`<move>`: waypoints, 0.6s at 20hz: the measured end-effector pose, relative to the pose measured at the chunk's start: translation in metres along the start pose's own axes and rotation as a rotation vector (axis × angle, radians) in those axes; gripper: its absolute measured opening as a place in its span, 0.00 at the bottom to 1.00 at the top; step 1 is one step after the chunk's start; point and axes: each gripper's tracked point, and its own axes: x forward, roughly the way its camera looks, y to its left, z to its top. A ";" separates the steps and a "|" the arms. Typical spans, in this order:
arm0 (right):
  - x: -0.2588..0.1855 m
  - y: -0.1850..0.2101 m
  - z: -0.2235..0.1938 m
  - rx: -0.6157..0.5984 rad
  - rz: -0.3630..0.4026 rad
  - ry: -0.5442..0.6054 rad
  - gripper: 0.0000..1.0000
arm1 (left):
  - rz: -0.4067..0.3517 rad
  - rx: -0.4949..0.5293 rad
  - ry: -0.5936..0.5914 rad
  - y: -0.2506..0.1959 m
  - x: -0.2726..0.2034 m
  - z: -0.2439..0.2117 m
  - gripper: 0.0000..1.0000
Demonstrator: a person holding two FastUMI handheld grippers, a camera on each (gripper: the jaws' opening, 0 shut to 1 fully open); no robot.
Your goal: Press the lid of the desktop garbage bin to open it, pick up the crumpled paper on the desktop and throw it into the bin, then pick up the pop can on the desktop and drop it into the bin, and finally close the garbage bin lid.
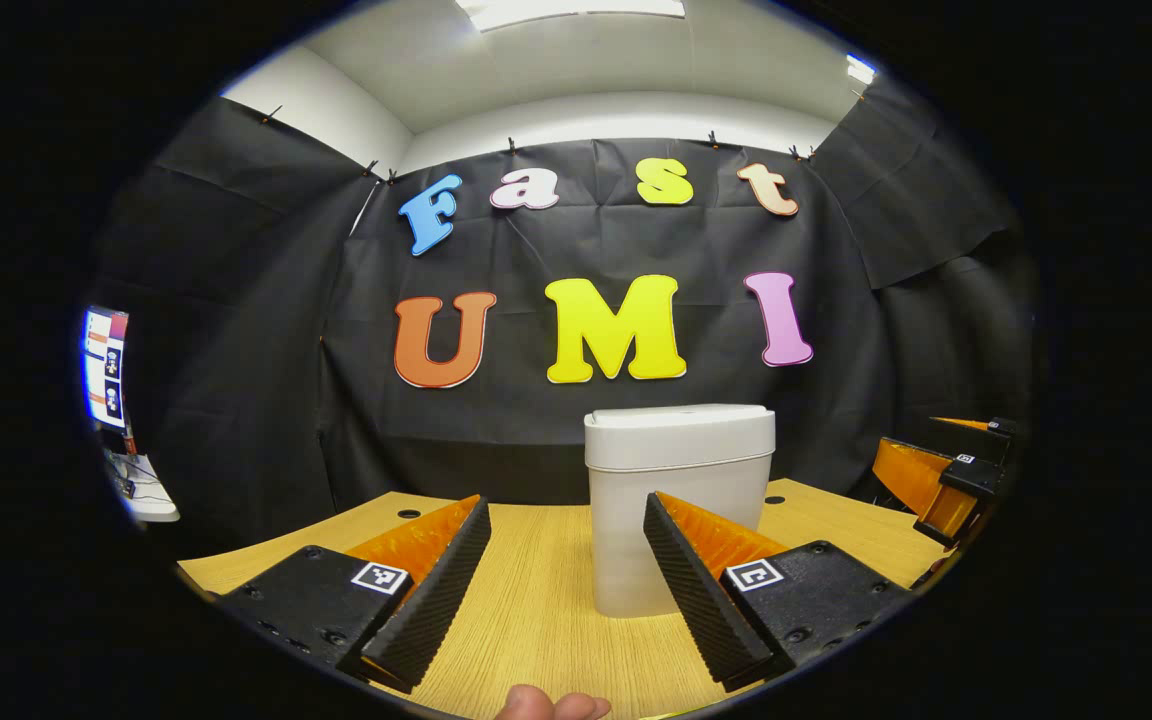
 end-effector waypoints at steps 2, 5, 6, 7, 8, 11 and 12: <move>-0.001 0.000 0.000 0.000 -0.001 0.001 0.95 | 0.000 -0.001 -0.001 0.000 0.000 -0.001 0.99; -0.002 0.000 0.001 -0.003 -0.001 -0.002 0.95 | 0.000 -0.001 -0.002 0.001 -0.001 0.000 0.99; -0.002 0.001 0.002 -0.003 0.000 -0.004 0.95 | 0.000 -0.001 -0.003 0.000 -0.002 0.000 0.99; -0.002 0.001 0.002 -0.005 0.000 -0.005 0.95 | 0.000 -0.001 -0.004 0.000 -0.001 0.001 0.99; -0.002 0.002 0.002 -0.005 0.001 -0.004 0.95 | 0.000 -0.001 -0.004 0.000 -0.001 0.000 0.99; -0.002 0.003 0.002 -0.007 0.003 -0.003 0.95 | 0.002 -0.003 -0.003 0.002 -0.003 0.000 0.99; -0.002 0.003 0.001 -0.008 0.004 -0.002 0.95 | 0.002 -0.003 -0.001 0.001 -0.002 0.000 0.99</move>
